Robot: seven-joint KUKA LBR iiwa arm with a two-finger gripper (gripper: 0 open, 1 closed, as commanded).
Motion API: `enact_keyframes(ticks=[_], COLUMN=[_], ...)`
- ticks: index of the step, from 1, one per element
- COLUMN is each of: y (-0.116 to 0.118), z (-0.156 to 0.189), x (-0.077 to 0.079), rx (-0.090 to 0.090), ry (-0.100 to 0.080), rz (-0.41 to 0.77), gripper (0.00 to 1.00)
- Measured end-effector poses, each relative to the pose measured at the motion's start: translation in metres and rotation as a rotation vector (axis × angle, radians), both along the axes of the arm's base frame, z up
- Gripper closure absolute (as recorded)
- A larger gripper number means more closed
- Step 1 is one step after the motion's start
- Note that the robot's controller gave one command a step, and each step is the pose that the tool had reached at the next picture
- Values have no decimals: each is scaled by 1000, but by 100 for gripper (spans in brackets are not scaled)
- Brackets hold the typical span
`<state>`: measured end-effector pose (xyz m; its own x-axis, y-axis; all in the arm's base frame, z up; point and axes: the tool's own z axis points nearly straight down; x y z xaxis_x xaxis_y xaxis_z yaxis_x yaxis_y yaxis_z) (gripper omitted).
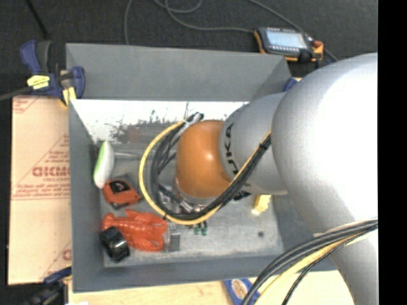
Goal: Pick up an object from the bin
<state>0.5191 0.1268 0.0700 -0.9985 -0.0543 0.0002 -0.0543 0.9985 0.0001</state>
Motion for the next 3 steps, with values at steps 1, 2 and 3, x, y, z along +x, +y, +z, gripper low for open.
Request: enact_keyframes(ticks=[1, 2, 3], y=[9, 19, 33], z=[0, 0, 0], x=[-10, -17, -15], rx=[-1, -1, -3], ry=[0, 3, 1], rz=[244, 109, 5], gripper=[0, 0, 0])
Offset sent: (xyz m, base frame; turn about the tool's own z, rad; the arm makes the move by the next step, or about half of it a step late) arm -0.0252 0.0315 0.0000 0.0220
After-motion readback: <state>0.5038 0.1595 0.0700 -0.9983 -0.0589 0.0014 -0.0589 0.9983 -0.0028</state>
